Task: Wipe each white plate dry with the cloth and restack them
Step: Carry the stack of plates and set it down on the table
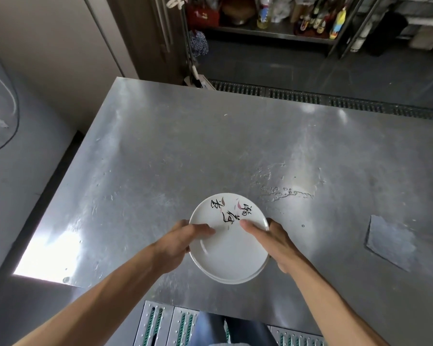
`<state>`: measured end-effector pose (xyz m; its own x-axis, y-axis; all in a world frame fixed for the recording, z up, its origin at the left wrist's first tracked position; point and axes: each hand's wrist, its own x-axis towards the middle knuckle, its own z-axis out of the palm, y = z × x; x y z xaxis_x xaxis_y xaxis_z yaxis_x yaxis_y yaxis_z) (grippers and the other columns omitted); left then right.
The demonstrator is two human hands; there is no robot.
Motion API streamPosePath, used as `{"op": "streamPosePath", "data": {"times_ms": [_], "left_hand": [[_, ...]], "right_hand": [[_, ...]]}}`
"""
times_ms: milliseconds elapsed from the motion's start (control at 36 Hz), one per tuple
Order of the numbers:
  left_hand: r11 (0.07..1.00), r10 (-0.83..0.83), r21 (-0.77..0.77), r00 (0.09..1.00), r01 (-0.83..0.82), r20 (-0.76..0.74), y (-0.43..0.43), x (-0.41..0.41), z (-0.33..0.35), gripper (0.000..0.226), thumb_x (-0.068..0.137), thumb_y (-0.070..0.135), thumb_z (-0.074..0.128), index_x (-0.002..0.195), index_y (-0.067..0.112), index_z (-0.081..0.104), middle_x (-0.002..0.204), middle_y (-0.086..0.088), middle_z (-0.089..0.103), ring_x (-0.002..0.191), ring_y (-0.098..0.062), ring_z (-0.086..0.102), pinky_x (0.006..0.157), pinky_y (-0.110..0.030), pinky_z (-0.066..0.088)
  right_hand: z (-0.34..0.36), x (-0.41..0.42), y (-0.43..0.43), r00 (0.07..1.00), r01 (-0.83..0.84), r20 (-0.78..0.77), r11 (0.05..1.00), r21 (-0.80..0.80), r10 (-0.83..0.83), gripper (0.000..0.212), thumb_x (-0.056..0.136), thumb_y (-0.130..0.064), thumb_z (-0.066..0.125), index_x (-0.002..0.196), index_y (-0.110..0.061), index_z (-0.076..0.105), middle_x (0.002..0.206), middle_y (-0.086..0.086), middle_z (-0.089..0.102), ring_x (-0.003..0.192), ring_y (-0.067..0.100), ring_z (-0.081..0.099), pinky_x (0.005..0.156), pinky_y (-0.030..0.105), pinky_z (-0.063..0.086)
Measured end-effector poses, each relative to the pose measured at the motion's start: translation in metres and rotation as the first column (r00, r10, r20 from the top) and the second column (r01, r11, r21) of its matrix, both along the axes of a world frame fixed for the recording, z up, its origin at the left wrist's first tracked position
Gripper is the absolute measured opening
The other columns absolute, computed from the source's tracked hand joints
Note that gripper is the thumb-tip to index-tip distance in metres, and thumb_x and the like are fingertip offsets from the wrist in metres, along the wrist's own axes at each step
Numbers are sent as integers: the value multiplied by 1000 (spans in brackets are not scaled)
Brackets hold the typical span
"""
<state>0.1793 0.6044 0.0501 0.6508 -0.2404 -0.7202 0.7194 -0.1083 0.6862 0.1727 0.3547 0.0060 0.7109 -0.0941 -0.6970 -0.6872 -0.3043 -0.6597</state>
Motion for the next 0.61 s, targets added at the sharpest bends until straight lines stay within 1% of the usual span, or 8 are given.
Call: {"op": "streamPosePath", "data": {"times_ms": [83,111,194,306,389,472,556,611], "left_hand": [[1000,-23,-16,1000,23,10,1,-2,1,50,81,27,64,124,5,73,126,-23,72,124,-46,61,99,-44,45],[999,-28,-18,1000,28,6,2,-2,3,51,80,26,63,126,5,73,126,-22,72,125,-45,62,100,-44,46],[999,-16,-31,1000,15,-12,2,-1,5,57,76,24,63,130,6,70,130,-23,70,125,-46,61,105,-50,46],[997,3,-72,1000,-5,-25,7,-1,5,57,76,23,63,131,8,68,127,-24,70,109,-36,69,91,-47,52],[994,35,-99,999,-37,-18,11,-4,4,57,78,22,66,133,11,66,126,-20,72,114,-39,69,92,-50,55],[990,66,-127,998,-67,-12,12,-12,3,58,78,23,68,135,10,64,127,-19,73,117,-41,68,92,-51,57],[985,99,-146,995,-95,14,13,-20,1,60,74,24,71,133,11,65,127,-21,72,113,-40,69,92,-50,55],[983,118,-146,993,-112,29,15,-24,0,66,72,26,74,135,10,63,127,-22,72,117,-45,67,94,-53,55]], "right_hand": [[3,0,-2,1000,3,-12,999,43,-2,71,58,-71,76,112,-24,69,100,-6,77,95,16,72,87,42,60],[3,-1,-3,1000,1,-14,999,52,0,71,59,-71,76,112,-25,69,100,-6,77,95,16,73,86,41,60],[5,-3,-3,1000,1,-12,998,61,0,71,59,-72,76,113,-26,68,101,-6,77,97,17,72,86,43,60],[10,-5,2,1000,-1,18,997,75,0,74,61,-73,77,116,-27,64,107,-6,75,102,16,70,92,46,58],[19,-5,7,998,36,56,995,95,-42,75,59,-77,75,115,-28,63,106,-10,74,101,13,69,90,41,57],[32,-3,9,991,73,105,989,129,-86,74,56,-77,74,116,-37,57,106,-15,72,98,6,68,83,32,54],[41,-5,8,981,31,185,986,161,-61,75,61,-72,73,128,-47,49,114,-22,69,101,0,67,91,34,54],[44,-8,7,973,0,229,984,181,-42,81,64,-69,72,137,-57,38,119,-32,63,107,-4,64,96,34,51]]}}
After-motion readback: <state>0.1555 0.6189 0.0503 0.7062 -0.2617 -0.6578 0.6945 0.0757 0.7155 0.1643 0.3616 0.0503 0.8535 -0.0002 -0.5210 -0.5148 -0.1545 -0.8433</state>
